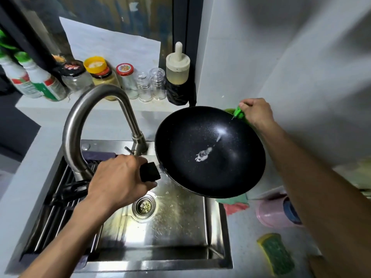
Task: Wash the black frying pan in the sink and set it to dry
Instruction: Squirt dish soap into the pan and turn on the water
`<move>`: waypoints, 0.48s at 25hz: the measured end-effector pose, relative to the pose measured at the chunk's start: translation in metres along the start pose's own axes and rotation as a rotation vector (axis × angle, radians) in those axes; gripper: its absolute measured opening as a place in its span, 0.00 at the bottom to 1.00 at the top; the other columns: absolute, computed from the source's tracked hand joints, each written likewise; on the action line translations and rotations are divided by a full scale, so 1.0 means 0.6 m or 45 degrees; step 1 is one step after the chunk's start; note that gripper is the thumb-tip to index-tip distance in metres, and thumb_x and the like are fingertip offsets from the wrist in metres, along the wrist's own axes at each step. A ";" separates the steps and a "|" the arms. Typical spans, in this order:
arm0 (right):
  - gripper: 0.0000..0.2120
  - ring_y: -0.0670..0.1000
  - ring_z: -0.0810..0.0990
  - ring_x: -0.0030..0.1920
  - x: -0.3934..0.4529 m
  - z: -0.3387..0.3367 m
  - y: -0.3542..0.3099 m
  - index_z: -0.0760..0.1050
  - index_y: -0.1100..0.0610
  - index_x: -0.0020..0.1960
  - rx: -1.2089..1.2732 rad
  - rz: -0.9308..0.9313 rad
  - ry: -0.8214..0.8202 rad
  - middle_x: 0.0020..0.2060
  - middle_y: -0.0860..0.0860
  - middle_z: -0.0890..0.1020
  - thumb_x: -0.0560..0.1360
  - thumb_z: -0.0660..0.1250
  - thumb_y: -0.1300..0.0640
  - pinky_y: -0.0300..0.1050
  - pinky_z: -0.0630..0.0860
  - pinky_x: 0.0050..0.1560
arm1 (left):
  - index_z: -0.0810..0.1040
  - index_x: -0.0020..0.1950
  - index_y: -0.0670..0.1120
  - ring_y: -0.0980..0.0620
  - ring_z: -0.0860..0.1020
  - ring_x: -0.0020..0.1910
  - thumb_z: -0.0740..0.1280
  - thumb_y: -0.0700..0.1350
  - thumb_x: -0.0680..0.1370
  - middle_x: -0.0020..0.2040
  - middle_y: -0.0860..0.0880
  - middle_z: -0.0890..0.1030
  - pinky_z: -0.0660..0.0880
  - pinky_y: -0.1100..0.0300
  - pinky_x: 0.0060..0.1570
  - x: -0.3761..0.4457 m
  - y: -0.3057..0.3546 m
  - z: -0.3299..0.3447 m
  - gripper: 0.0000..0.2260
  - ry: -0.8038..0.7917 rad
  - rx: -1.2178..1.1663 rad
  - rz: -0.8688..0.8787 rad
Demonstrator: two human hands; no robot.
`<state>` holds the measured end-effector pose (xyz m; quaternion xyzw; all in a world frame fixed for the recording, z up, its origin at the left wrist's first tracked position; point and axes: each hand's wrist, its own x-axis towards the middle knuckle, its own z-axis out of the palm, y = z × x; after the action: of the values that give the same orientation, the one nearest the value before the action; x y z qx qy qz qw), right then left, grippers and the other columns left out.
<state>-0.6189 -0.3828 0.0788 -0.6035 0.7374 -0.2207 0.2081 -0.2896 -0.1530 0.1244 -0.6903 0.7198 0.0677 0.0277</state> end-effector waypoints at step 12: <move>0.12 0.59 0.80 0.56 0.002 0.013 -0.006 0.83 0.52 0.57 -0.007 0.010 0.112 0.56 0.55 0.85 0.80 0.64 0.50 0.46 0.74 0.57 | 0.78 0.49 0.56 0.49 0.81 0.41 0.68 0.68 0.67 0.40 0.53 0.82 0.74 0.57 0.38 0.002 0.012 0.003 0.19 -0.053 0.016 0.009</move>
<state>-0.6117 -0.3854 0.0748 -0.5909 0.7488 -0.2441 0.1746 -0.2970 -0.1537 0.1231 -0.6859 0.7221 0.0776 0.0466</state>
